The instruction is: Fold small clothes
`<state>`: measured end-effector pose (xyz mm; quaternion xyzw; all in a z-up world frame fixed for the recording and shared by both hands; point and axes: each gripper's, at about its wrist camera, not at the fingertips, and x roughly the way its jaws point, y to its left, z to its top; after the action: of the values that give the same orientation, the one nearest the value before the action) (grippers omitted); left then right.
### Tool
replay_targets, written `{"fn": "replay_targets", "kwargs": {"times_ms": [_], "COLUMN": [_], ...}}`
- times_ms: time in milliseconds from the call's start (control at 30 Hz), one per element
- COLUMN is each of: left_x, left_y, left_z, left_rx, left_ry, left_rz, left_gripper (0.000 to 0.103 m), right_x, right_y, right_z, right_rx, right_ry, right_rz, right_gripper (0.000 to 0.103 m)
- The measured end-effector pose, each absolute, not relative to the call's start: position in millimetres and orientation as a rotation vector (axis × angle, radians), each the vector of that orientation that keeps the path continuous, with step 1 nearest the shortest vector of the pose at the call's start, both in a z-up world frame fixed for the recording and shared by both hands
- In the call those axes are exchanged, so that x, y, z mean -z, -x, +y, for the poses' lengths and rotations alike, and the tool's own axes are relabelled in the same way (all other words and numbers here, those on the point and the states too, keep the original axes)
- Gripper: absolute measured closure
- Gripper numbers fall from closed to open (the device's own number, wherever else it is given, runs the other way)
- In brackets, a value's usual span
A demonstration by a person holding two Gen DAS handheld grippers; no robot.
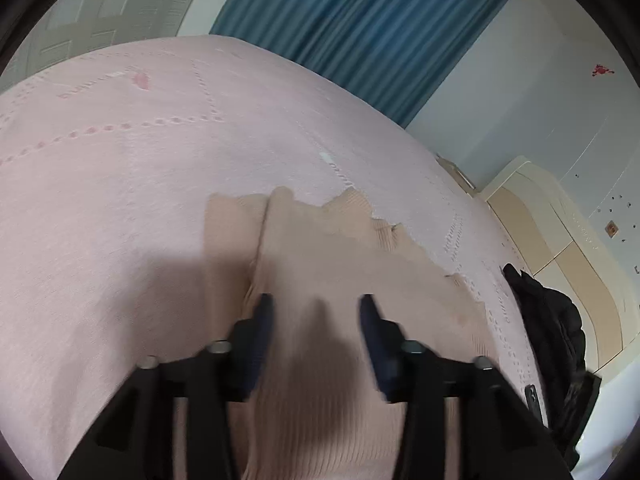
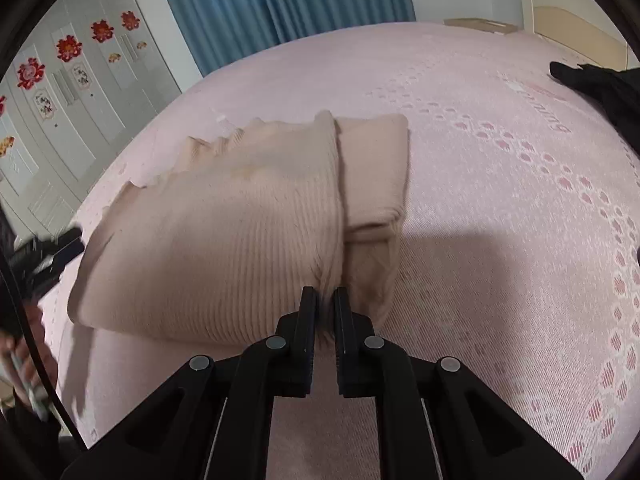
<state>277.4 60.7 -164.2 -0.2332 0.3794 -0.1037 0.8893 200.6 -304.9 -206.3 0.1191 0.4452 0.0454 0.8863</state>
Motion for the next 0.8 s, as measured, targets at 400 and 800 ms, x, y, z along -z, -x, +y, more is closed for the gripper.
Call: {"fn": "replay_targets", "kwargs": {"times_ms": [400, 800], "left_x": [175.8, 182.4], "left_y": [-343.4, -302.8], "left_z": [38.4, 66.5], "left_rx": [0.076, 0.159], "left_ry": [0.332, 0.552], "left_rz": [0.763, 0.821], "left_gripper": [0.096, 0.051], "right_x": [204.4, 205.1], "right_y": [-199.9, -198.4], "right_z": [-312.7, -300.5], "right_rx": [-0.093, -0.060], "right_ry": [-0.267, -0.189], "right_rz": [0.919, 0.919], "right_gripper": [0.085, 0.065]}}
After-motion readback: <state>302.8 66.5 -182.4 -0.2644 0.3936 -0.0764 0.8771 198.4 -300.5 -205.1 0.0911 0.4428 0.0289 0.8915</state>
